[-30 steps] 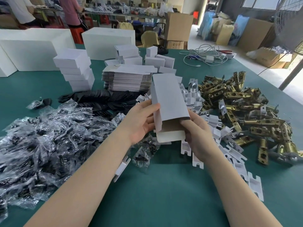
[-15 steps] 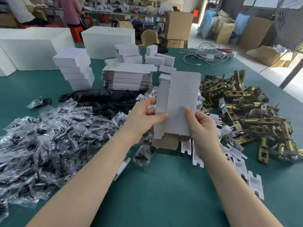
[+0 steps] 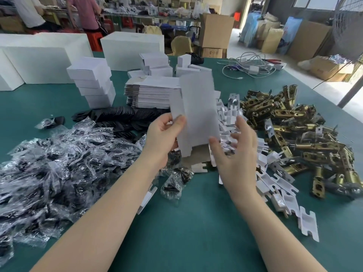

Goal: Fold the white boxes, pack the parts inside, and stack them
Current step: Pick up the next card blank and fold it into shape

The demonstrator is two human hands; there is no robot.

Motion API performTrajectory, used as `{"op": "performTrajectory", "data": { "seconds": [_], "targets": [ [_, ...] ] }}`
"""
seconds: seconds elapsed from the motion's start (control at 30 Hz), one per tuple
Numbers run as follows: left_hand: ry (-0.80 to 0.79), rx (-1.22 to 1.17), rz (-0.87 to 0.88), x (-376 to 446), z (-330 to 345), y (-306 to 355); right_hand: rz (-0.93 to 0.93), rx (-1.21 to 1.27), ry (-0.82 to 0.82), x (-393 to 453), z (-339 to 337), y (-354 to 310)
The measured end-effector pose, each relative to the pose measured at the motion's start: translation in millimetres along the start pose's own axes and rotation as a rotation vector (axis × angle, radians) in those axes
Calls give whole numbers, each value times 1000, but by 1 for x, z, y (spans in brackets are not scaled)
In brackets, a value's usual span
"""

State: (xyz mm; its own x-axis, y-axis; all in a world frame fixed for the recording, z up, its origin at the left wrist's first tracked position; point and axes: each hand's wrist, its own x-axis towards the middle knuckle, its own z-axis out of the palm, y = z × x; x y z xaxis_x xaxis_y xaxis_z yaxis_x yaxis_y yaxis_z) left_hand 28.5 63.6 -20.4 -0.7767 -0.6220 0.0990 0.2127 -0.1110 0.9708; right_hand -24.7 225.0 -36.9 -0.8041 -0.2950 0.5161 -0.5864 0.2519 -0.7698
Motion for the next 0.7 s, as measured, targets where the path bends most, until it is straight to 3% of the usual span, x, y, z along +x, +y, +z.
{"op": "performTrajectory", "data": {
  "seconds": [0.03,0.1,0.23,0.3,0.4,0.6,0.7],
  "targets": [
    [48,-66,-17,3,-3,1,-185,-117,42,-3,1,-5],
    [120,-206,-31,6,-7,4,-483,-240,-59,-12,7,-17],
    [150,-301,24,8,-11,7,-773,-370,-599,-43,32,-36],
    [149,-311,30,10,-13,9,-802,-412,-751,-54,41,-39],
    [135,-330,29,11,-17,13,-783,-333,-814,-57,47,-43],
    [178,-366,29,12,-22,24,-837,-403,-790,-58,50,-41],
    [210,-434,51,14,-28,32,-694,-188,-700,-46,42,-37]
  ]
}}
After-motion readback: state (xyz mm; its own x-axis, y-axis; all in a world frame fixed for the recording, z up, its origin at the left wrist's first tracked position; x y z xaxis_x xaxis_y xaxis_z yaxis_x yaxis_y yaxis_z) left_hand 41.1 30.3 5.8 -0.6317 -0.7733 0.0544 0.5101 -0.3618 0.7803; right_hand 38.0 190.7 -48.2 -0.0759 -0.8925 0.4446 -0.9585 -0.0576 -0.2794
